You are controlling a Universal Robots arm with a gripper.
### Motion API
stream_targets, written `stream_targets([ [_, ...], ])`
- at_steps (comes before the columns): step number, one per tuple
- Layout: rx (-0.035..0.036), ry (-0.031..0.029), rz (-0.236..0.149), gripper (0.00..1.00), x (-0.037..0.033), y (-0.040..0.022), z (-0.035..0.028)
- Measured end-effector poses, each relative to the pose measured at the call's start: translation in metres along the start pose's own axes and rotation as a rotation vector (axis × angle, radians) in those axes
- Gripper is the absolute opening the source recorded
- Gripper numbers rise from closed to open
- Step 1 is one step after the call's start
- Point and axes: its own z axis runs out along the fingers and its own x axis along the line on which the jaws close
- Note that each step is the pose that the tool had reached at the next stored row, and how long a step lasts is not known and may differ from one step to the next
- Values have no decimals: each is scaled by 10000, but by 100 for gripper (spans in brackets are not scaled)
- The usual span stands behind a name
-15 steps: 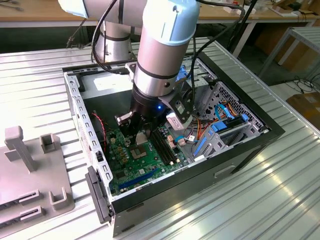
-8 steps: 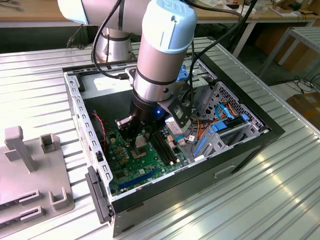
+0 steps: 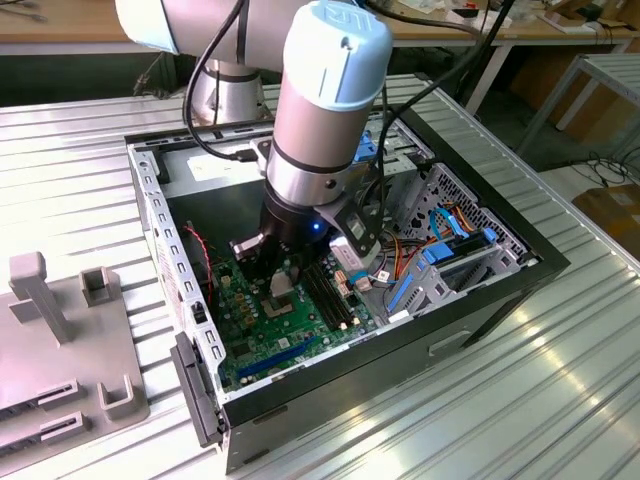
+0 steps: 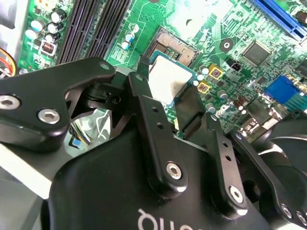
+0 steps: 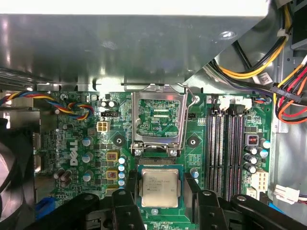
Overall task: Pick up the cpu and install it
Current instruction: 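Place the cpu into insertion slot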
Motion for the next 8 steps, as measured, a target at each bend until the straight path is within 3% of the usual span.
stream_targets([
  [8, 0, 26, -2, 47, -2, -32, 83],
])
